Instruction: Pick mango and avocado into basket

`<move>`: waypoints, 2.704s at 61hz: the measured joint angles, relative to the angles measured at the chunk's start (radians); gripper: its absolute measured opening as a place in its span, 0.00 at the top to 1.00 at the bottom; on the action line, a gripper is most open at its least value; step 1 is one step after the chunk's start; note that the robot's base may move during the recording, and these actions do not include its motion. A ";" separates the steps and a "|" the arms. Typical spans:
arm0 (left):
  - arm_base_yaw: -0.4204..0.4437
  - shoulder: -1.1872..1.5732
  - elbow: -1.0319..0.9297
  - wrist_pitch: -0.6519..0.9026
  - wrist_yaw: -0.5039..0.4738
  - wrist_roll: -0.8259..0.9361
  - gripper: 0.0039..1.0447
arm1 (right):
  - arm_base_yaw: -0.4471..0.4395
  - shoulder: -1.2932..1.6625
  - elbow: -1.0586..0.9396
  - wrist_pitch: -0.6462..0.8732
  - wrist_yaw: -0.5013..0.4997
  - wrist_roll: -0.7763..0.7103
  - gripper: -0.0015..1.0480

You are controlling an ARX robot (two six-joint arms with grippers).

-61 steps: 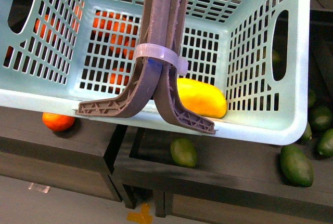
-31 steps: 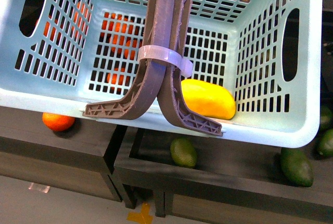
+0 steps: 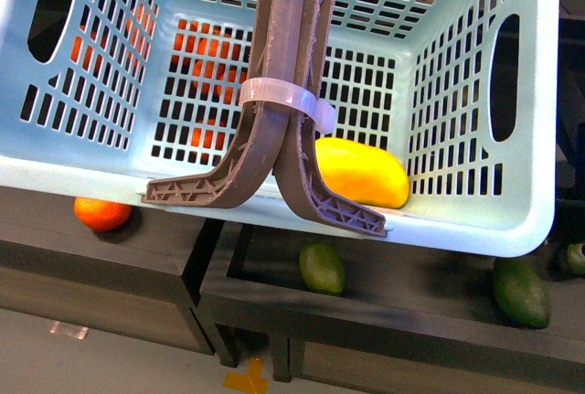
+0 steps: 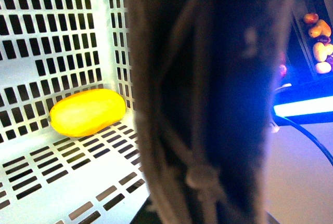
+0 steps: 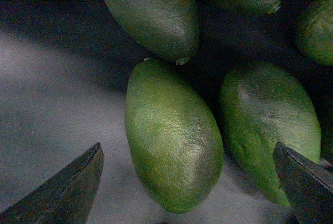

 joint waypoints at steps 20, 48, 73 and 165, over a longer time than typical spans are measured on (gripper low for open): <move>0.000 0.000 0.000 0.000 0.000 0.000 0.96 | 0.016 0.081 0.065 -0.002 -0.002 0.010 0.07; 0.000 0.000 0.000 0.000 -0.001 0.000 0.96 | 0.024 0.146 0.145 0.018 0.046 0.052 0.07; 0.000 0.000 0.000 0.000 0.000 0.000 0.96 | 0.025 0.146 0.105 0.032 0.055 0.069 0.31; 0.000 0.000 0.000 0.000 -0.001 0.000 0.96 | -0.100 -0.772 -0.192 -0.105 -0.115 0.324 0.46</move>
